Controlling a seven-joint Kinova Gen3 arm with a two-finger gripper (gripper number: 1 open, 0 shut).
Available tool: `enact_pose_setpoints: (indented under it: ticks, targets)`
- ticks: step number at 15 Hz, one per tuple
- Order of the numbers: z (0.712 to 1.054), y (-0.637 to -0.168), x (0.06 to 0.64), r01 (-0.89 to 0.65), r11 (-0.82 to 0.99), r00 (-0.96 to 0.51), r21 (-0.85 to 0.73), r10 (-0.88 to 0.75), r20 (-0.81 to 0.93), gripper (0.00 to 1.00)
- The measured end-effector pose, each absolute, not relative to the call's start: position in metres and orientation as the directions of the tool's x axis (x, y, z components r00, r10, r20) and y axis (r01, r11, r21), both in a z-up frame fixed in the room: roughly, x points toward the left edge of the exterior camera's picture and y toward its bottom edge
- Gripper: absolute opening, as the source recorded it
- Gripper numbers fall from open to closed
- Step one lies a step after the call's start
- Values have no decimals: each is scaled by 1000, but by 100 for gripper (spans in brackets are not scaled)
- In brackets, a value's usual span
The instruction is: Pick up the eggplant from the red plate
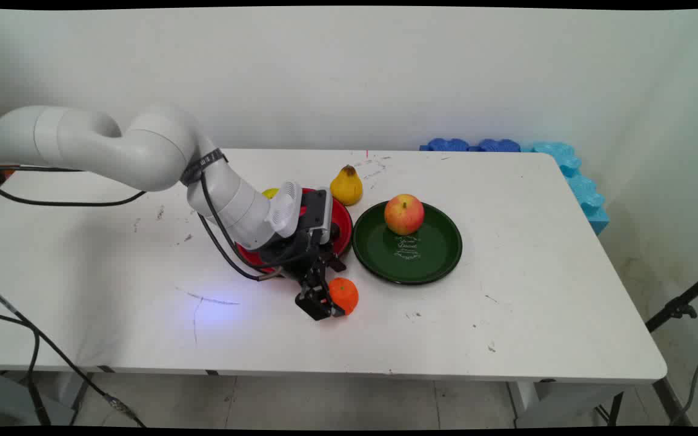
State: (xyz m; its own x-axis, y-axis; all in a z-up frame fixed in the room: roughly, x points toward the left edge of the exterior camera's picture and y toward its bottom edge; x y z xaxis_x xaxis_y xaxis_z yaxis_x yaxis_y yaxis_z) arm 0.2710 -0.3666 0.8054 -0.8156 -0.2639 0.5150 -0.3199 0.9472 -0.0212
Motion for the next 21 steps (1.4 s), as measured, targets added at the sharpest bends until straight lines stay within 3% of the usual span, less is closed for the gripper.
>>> enact_pose_setpoints:
  ticks: [12, 16, 21]
  targets:
    - [916, -406, 325, -326, 945, -805, -33, -259, 533, 100]
    - [931, -430, 350, -356, 934, -826, -35, -297, 480, 100]
    - [923, -459, 366, -406, 914, -836, -12, -366, 409, 100]
